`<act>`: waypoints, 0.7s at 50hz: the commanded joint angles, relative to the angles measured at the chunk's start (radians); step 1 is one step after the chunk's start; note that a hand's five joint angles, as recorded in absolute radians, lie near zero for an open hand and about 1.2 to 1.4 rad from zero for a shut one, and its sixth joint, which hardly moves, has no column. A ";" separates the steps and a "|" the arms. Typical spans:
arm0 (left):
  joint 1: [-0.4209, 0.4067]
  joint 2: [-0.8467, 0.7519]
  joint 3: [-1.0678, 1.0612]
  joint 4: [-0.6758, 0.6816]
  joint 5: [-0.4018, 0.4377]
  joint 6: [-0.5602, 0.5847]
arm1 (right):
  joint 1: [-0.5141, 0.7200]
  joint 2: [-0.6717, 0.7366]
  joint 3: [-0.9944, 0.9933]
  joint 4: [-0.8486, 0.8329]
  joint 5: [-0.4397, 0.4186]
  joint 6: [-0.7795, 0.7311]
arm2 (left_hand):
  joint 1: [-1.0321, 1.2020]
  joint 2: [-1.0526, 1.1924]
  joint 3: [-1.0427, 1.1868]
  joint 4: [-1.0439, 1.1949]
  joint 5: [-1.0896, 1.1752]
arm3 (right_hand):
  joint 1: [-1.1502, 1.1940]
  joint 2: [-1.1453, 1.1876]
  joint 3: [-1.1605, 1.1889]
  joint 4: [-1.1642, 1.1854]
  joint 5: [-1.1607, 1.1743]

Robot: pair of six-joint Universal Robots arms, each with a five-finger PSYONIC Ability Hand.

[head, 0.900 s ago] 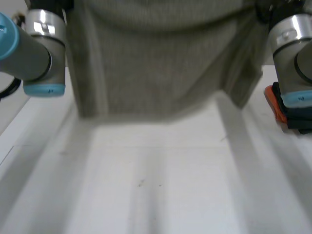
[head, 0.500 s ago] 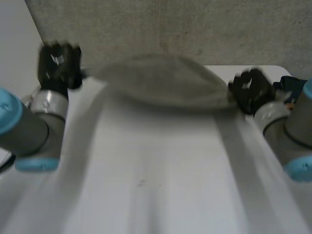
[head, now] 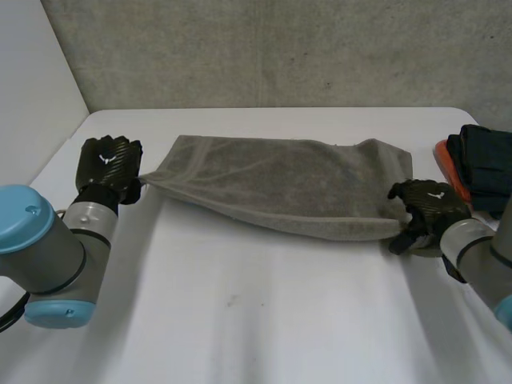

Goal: Fold the laundry.

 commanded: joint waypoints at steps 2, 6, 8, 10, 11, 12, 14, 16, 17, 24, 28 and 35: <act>0.000 0.002 -0.008 -0.015 0.003 -0.009 | -0.083 -0.014 0.003 0.095 -0.026 0.168 | 0.236 0.196 0.200 0.193 0.244 | 0.097 0.039 0.048 0.062 0.068; 0.000 0.001 -0.010 -0.017 0.005 -0.009 | -0.088 -0.002 0.001 0.105 -0.023 0.161 | 0.236 0.196 0.200 0.193 0.244 | 0.150 0.092 0.101 0.115 0.121; 0.000 0.001 -0.010 -0.020 0.005 -0.009 | -0.089 -0.003 0.008 0.121 -0.025 0.147 | 0.236 0.196 0.200 0.193 0.244 | 0.173 0.115 0.125 0.139 0.144; 0.002 0.001 -0.010 -0.024 0.005 -0.008 | -0.091 -0.008 0.009 0.141 -0.026 0.123 | 0.236 0.196 0.200 0.193 0.244 | 0.232 0.174 0.183 0.197 0.203; 0.003 0.001 -0.008 -0.028 0.005 -0.006 | -0.093 -0.008 0.011 0.145 -0.028 0.112 | 0.236 0.196 0.200 0.193 0.244 | 0.261 0.203 0.212 0.226 0.232; 0.003 0.001 -0.008 -0.028 0.005 -0.006 | -0.096 -0.008 0.014 0.148 -0.029 0.101 | 0.236 0.196 0.200 0.193 0.244 | 0.314 0.256 0.265 0.279 0.285; 0.003 0.001 -0.008 -0.034 0.005 -0.005 | -0.108 -0.009 0.023 0.150 -0.037 0.064 | 0.236 0.196 0.200 0.193 0.244 | 0.566 0.508 0.517 0.531 0.537; 0.005 0.001 -0.008 -0.043 0.005 -0.003 | -0.116 -0.011 0.028 0.150 -0.069 0.017 | 0.236 0.196 0.200 0.193 0.244 | 0.963 0.905 0.914 0.928 0.934; 0.005 0.001 -0.008 -0.046 0.005 -0.003 | -0.117 -0.009 0.029 0.153 -0.080 0.003 | 0.236 0.196 0.200 0.193 0.244 | 1.055 0.997 1.006 1.020 1.026; 0.008 0.031 -0.010 -0.148 0.006 0.011 | -0.137 -0.008 0.032 0.193 -0.117 -0.144 | 0.236 0.196 0.200 0.193 0.244 | 1.056 0.998 1.007 1.021 1.027; 0.014 0.087 -0.024 -0.257 0.006 0.029 | -0.168 -0.044 0.046 0.283 -0.127 -0.274 | 0.236 0.196 0.200 0.193 0.244 | 1.056 0.998 1.007 1.021 1.027; 0.084 0.274 -0.099 -0.544 0.011 0.162 | -0.211 -0.234 0.058 0.533 -0.124 -0.558 | 0.236 0.196 0.200 0.193 0.244 | 1.056 0.998 1.007 1.021 1.027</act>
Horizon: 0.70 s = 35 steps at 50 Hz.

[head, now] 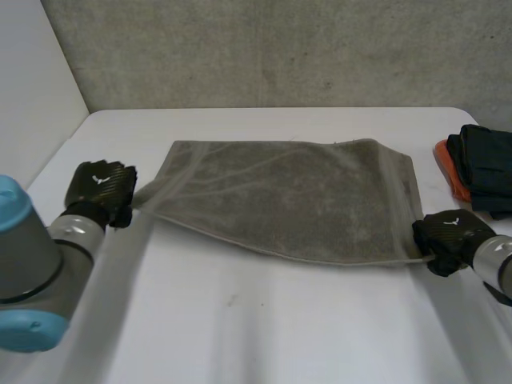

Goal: Fold the laundry.

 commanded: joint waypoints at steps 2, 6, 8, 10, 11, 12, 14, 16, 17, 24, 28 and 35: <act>0.060 0.248 -0.110 -0.412 0.004 0.230 | -0.050 -0.209 0.003 0.316 0.007 -0.327 | 0.236 0.196 0.200 0.193 0.244 | 0.401 0.215 0.212 0.205 0.234; 0.053 0.380 -0.187 -0.616 0.007 0.364 | -0.062 -0.281 0.000 0.480 0.001 -0.446 | 0.236 0.196 0.200 0.193 0.244 | 0.401 0.215 0.212 0.205 0.234; 0.043 0.454 -0.216 -0.678 0.012 0.410 | -0.082 -0.300 -0.003 0.555 -0.002 -0.494 | 0.236 0.196 0.200 0.193 0.244 | 0.401 0.215 0.212 0.205 0.234; 0.033 0.503 -0.227 -0.661 0.027 0.413 | -0.090 -0.301 -0.009 0.575 -0.008 -0.513 | 0.236 0.196 0.200 0.193 0.244 | 0.401 0.215 0.212 0.205 0.234; 0.031 0.507 -0.228 -0.649 0.031 0.413 | -0.090 -0.301 -0.016 0.569 -0.022 -0.519 | 0.236 0.196 0.200 0.193 0.244 | 0.401 0.215 0.212 0.205 0.234; 0.031 0.506 -0.230 -0.634 0.036 0.413 | -0.090 -0.300 -0.021 0.563 -0.025 -0.519 | 0.236 0.196 0.200 0.193 0.244 | 0.401 0.215 0.212 0.205 0.234; 0.030 0.480 -0.219 -0.559 0.051 0.411 | -0.085 -0.288 -0.032 0.542 -0.030 -0.513 | 0.236 0.196 0.200 0.193 0.244 | 0.401 0.215 0.212 0.205 0.234; 0.027 0.442 -0.211 -0.494 0.058 0.408 | -0.084 -0.231 -0.053 0.484 -0.028 -0.480 | 0.236 0.196 0.200 0.193 0.244 | 0.401 0.215 0.212 0.205 0.234; 0.022 0.396 -0.193 -0.424 0.061 0.407 | -0.084 -0.202 -0.064 0.458 -0.027 -0.461 | 0.236 0.196 0.200 0.193 0.244 | 0.401 0.215 0.212 0.205 0.234; -0.061 0.075 -0.014 -0.152 0.041 0.362 | 0.028 0.007 -0.230 0.246 0.030 -0.262 | 0.236 0.196 0.200 0.193 0.244 | 0.401 0.215 0.212 0.205 0.234; -0.087 -0.092 0.126 -0.083 -0.016 0.352 | 0.077 0.113 -0.329 0.171 0.117 -0.245 | 0.236 0.196 0.200 0.193 0.244 | 0.401 0.215 0.212 0.205 0.234; -0.101 -0.345 0.410 -0.064 -0.111 0.356 | 0.113 0.278 -0.503 0.037 0.193 -0.243 | 0.236 0.196 0.200 0.193 0.244 | 0.401 0.215 0.212 0.205 0.234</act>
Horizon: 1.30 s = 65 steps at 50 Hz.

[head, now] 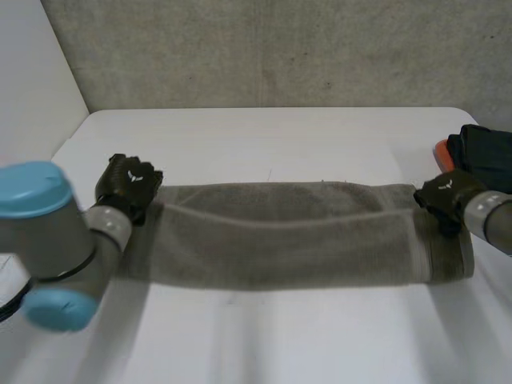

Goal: Fold the laundry.

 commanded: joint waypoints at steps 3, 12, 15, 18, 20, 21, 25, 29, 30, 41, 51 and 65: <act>-0.019 -0.320 0.369 0.013 -0.084 0.010 | 0.046 0.207 -0.226 -0.183 0.077 -0.006 | 0.236 0.196 0.200 0.193 0.244 | 0.401 0.215 0.212 0.204 0.229; -0.019 -0.538 0.658 0.045 -0.074 0.022 | 0.090 0.377 -0.429 -0.298 0.118 -0.017 | 0.236 0.196 0.200 0.193 0.244 | 0.401 0.215 0.212 0.204 0.229; -0.021 -0.581 0.707 0.054 -0.054 0.020 | 0.106 0.431 -0.477 -0.320 0.118 -0.031 | 0.236 0.196 0.200 0.193 0.244 | 0.401 0.215 0.212 0.204 0.229; -0.025 -0.598 0.716 0.076 -0.030 0.022 | 0.115 0.472 -0.497 -0.359 0.137 -0.048 | -0.611 -0.652 -0.648 -0.654 -0.603 | -0.821 -1.007 -1.010 -1.018 -0.993; -0.031 -0.596 0.710 0.088 -0.030 0.022 | 0.118 0.481 -0.498 -0.387 0.150 -0.052 | -0.945 -0.985 -0.981 -0.988 -0.937 | -0.821 -1.007 -1.010 -1.018 -0.993; -0.036 -0.592 0.707 0.091 -0.031 0.020 | 0.118 0.477 -0.494 -0.418 0.164 -0.051 | -0.938 -0.978 -0.974 -0.981 -0.930 | -0.821 -1.007 -1.010 -1.018 -0.993; -0.054 -0.552 0.672 0.102 -0.050 0.016 | 0.124 0.426 -0.448 -0.475 0.175 -0.036 | -0.952 -0.993 -0.989 -0.995 -0.944 | -0.821 -1.007 -1.010 -1.018 -0.993; -0.058 -0.446 0.569 0.096 -0.079 0.008 | 0.115 0.287 -0.313 -0.493 0.167 0.030 | -0.955 -0.996 -0.992 -0.998 -0.947 | -0.821 -1.007 -1.010 -1.018 -0.993; -0.059 -0.425 0.540 0.094 -0.083 0.007 | 0.115 0.252 -0.282 -0.493 0.164 0.050 | -0.958 -0.999 -0.995 -1.001 -0.950 | -0.821 -1.007 -1.010 -1.018 -0.993; -0.107 -0.035 0.094 0.102 -0.073 -0.240 | 0.041 -0.095 0.060 -0.279 0.028 0.239 | -0.964 -1.005 -1.001 -1.007 -0.956 | -0.821 -1.007 -1.010 -1.018 -0.993; -0.113 0.053 -0.069 0.160 -0.030 -0.435 | -0.018 -0.082 0.158 -0.111 -0.003 0.242 | -0.955 -0.996 -0.992 -0.998 -0.947 | -0.758 -0.944 -0.947 -0.955 -0.930; -0.111 0.014 -0.085 0.208 -0.030 -0.426 | -0.031 0.116 0.154 -0.349 0.009 0.225 | -0.952 -0.993 -0.989 -0.995 -0.944 | -0.280 -0.466 -0.469 -0.477 -0.452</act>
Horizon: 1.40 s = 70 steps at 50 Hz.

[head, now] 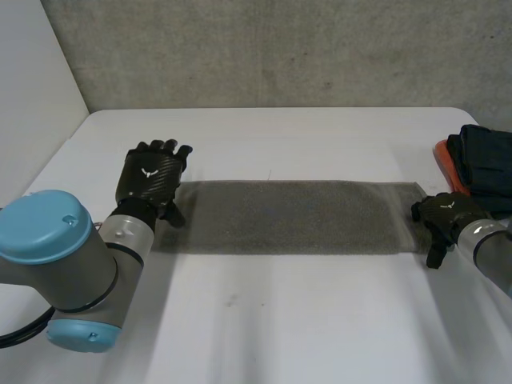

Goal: Fold the laundry.

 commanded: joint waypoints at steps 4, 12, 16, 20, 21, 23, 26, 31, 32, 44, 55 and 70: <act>-0.007 -0.020 0.000 0.003 -0.002 0.006 | -0.008 0.071 -0.025 -0.133 0.000 0.004 | -0.006 -0.014 -0.027 -0.018 -0.017 | 1.044 0.999 0.990 0.990 1.002; -0.010 -0.016 -0.002 0.001 -0.005 0.006 | -0.069 0.024 -0.007 -0.138 0.000 -0.003 | -0.011 -0.020 -0.033 -0.024 -0.023 | 1.044 0.999 0.990 0.990 1.002; -0.010 -0.010 -0.011 0.001 -0.003 0.006 | -0.118 -0.033 0.008 -0.123 -0.017 0.007 | -0.008 -0.017 -0.030 -0.021 -0.020 | 1.044 0.999 0.990 0.990 1.002; -0.010 -0.010 -0.011 0.003 -0.003 0.006 | -0.150 -0.062 0.033 -0.120 -0.055 -0.001 | -0.008 -0.017 -0.030 -0.021 -0.020 | 1.019 0.974 0.965 0.965 0.977; -0.011 -0.010 -0.012 0.003 -0.003 0.006 | -0.150 -0.061 0.045 -0.120 -0.077 -0.003 | -0.008 -0.017 -0.030 -0.021 -0.020 | 0.562 0.518 0.508 0.509 0.520; -0.011 -0.010 -0.011 0.003 -0.003 0.006 | -0.150 -0.059 0.053 -0.120 -0.098 -0.004 | -0.008 -0.017 -0.030 -0.021 -0.020 | 0.399 0.355 0.345 0.346 0.358; -0.013 -0.008 -0.014 0.001 -0.005 0.006 | -0.150 -0.058 0.055 -0.120 -0.121 -0.004 | -0.008 -0.017 -0.030 -0.021 -0.020 | 0.332 0.287 0.278 0.278 0.290; -0.013 -0.005 -0.028 0.003 -0.003 0.006 | -0.155 -0.047 0.058 -0.120 -0.148 0.005 | -0.008 -0.017 -0.030 -0.021 -0.020 | 0.276 0.231 0.222 0.222 0.234; -0.011 -0.005 -0.029 0.003 -0.003 0.006 | -0.153 -0.039 0.059 -0.120 -0.152 0.005 | -0.008 -0.017 -0.030 -0.021 -0.020 | 0.276 0.231 0.222 0.222 0.234; -0.008 -0.005 -0.032 0.003 -0.003 0.006 | -0.155 0.034 0.036 -0.139 -0.149 -0.022 | -0.011 -0.020 -0.033 -0.024 -0.023 | 0.430 0.386 0.376 0.377 0.389; -0.008 -0.002 -0.034 0.003 -0.005 0.005 | -0.161 0.036 0.019 -0.132 -0.132 -0.073 | -0.011 -0.020 -0.033 -0.024 -0.023 | 1.044 0.999 0.990 0.990 1.002; 0.012 0.064 -0.032 -0.007 -0.007 0.006 | -0.186 -0.091 0.024 -0.124 0.084 -0.369 | -0.017 -0.026 -0.038 -0.030 -0.029 | 1.044 0.999 0.990 0.990 1.002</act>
